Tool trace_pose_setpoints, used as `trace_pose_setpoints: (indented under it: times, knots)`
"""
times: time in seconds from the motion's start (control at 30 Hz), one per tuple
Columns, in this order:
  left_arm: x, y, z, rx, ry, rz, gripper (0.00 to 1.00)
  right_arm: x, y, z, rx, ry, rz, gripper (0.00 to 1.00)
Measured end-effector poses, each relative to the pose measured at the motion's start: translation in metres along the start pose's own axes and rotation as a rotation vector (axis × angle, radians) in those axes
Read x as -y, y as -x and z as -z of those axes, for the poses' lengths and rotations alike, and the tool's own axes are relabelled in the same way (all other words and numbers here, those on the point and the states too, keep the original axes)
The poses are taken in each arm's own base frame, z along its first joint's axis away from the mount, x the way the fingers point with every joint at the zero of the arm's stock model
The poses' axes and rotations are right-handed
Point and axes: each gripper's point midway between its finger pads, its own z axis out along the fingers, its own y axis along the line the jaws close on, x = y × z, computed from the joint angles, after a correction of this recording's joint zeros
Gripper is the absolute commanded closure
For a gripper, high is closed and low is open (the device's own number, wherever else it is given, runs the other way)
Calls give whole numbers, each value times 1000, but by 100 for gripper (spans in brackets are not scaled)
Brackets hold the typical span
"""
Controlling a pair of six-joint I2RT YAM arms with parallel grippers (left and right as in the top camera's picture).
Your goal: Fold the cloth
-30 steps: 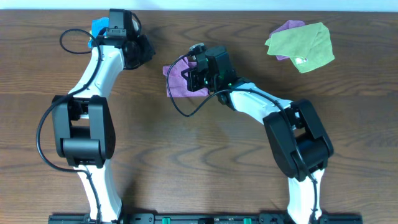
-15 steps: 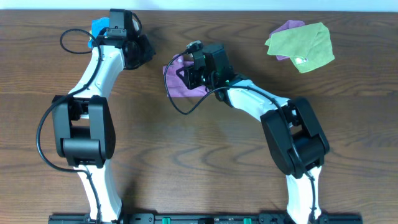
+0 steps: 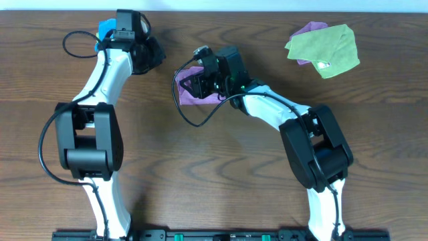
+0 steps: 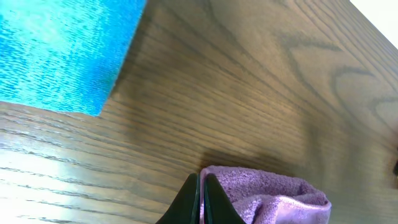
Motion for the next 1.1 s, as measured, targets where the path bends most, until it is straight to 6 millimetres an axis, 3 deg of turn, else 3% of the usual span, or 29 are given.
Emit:
trace_pose_setpoints:
  times: [0.2, 0.33, 0.6, 0.8, 0.93, 1.1]
  knots:
    - [-9, 6, 2, 9, 7, 17, 94, -7, 5, 1, -1, 32, 5, 50]
    - [-12, 8, 3, 13, 10, 23, 94, -2, -4, 2, -43, 9, -29, 46]
    - [-11, 11, 8, 27, 10, 14, 69, 1, -17, 0, -89, -10, -55, 44]
    - [-11, 11, 8, 27, 10, 11, 50, -1, -47, -20, -152, -4, -64, 44]
    - [-10, 12, 8, 28, 9, 13, 44, -6, -59, -29, -179, 2, -61, 42]
    - [-11, 12, 8, 28, 10, 14, 39, -9, -53, -30, -159, 12, -40, 39]
